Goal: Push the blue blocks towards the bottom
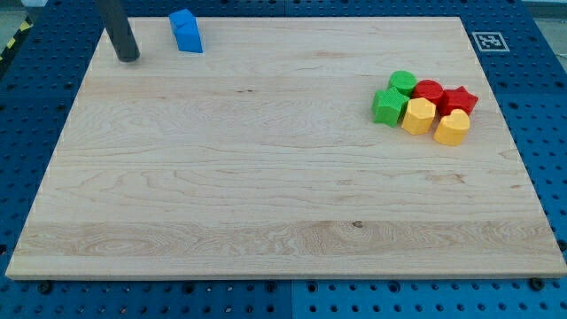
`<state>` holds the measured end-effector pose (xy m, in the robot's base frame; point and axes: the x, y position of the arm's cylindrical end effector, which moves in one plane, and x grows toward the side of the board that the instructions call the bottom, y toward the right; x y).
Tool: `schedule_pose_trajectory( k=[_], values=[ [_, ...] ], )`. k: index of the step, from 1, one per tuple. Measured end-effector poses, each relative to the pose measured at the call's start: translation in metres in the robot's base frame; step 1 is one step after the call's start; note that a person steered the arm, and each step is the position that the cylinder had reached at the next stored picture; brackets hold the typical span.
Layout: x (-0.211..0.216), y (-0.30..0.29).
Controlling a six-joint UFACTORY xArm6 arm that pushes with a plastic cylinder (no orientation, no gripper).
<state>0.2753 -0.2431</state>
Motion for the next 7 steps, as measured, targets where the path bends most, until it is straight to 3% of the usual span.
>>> schedule_pose_trajectory(
  k=[2, 3, 4, 7],
  values=[
    [-0.067, 0.0],
    [-0.078, 0.013],
    [-0.07, 0.056],
    [-0.058, 0.097]
  ],
)
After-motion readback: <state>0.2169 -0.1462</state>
